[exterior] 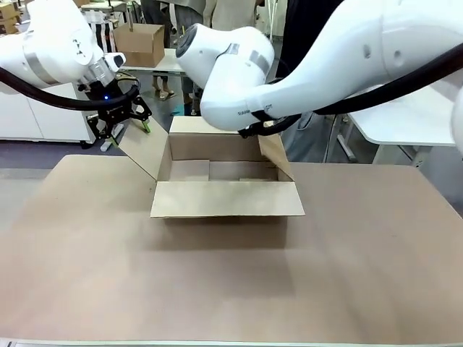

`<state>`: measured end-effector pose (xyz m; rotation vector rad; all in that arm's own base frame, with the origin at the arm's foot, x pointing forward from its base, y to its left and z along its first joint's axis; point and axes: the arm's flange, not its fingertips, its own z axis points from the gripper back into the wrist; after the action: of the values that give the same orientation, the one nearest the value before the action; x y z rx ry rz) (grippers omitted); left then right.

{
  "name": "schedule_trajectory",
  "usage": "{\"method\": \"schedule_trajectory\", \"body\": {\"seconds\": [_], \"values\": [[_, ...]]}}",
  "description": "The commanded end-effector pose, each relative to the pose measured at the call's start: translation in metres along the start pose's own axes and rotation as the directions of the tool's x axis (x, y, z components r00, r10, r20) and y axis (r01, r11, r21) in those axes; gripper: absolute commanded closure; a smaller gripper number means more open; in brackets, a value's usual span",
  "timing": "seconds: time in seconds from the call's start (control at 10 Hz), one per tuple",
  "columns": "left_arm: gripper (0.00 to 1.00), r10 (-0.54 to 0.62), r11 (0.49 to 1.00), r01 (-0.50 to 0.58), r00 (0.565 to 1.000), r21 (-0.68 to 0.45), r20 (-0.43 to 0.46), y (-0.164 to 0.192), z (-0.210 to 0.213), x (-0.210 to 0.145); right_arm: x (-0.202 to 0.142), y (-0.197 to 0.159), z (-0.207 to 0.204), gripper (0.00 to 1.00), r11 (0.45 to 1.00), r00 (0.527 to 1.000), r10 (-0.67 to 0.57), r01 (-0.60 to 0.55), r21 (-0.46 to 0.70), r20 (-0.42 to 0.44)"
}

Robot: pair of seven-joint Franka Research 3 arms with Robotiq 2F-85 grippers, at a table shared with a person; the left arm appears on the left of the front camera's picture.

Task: Pack the gift set into the box.
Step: Place both hands on the side flaps of the Package Box and spread them outward.

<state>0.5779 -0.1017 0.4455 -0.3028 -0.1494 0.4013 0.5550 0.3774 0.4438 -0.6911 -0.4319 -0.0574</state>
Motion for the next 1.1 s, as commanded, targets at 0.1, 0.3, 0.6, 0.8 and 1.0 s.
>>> {"method": "schedule_trajectory", "body": {"seconds": [0.1,0.3,0.6,0.8,1.0], "values": [[0.0,0.014,1.0,-0.014,1.0,0.011,0.014,0.0,0.002,-0.001,-0.012,-0.035,-0.019,0.0,0.999,0.997,-0.049,0.049,0.002,-0.058],[0.0,0.014,1.0,-0.014,1.0,0.011,0.014,0.0,0.002,-0.001,0.003,-0.024,-0.004,0.0,1.0,1.0,-0.023,0.023,-0.012,-0.02],[0.0,0.014,1.0,-0.014,1.0,0.011,0.014,0.0,0.002,-0.001,0.003,-0.024,-0.004,0.0,1.0,1.0,-0.023,0.023,-0.012,-0.02],[0.0,0.014,1.0,-0.014,1.0,0.011,0.014,0.0,0.002,-0.001,-0.004,-0.043,-0.028,0.0,0.994,0.989,-0.08,0.088,0.068,-0.123],[0.0,0.014,1.0,-0.014,1.0,0.011,0.014,0.0,0.002,-0.001,-0.012,-0.073,-0.051,0.0,0.964,0.985,-0.072,0.11,0.244,-0.16]]}}
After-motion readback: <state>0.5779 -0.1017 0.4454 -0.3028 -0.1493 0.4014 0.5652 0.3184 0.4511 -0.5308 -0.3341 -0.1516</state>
